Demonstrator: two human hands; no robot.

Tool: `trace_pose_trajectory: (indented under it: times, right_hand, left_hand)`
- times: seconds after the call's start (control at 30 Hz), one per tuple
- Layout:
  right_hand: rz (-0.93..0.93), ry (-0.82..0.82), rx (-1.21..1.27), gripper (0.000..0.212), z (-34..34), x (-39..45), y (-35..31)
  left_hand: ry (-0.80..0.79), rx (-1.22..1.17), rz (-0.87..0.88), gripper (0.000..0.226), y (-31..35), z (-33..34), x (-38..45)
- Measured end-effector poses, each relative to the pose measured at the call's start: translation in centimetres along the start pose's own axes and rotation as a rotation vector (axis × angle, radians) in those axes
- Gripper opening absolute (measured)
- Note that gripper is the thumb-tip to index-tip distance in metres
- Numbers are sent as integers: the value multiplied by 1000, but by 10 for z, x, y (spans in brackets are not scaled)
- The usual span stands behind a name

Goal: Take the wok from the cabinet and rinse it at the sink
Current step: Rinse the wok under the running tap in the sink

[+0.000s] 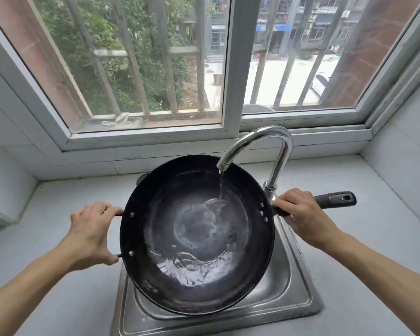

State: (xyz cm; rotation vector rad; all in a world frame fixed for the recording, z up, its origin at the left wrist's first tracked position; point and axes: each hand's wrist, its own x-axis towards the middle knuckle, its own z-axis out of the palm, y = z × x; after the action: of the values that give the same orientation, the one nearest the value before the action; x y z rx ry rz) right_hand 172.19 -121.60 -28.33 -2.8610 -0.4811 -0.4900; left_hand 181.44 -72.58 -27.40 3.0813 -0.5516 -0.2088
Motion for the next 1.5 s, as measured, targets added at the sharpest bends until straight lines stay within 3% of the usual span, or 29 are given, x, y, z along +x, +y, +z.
trace_pose_trajectory:
  times: [0.23, 0.53, 1.17, 1.5]
  right_hand:
    - [6, -71, 17, 31, 10, -21, -1]
    - [38, -147, 62, 35, 35, -46, 1]
    - [154, -305, 36, 45, 54, -48, 1]
    - [135, -336, 54, 39, 45, -28, -5]
  left_hand:
    - [-180, -13, 51, 113, 13, 4, 5]
    - [-270, 23, 68, 111, 21, 23, 3]
    - [-255, 81, 94, 108, 27, 25, -6]
    - [-216, 59, 116, 109, 29, 8, -9]
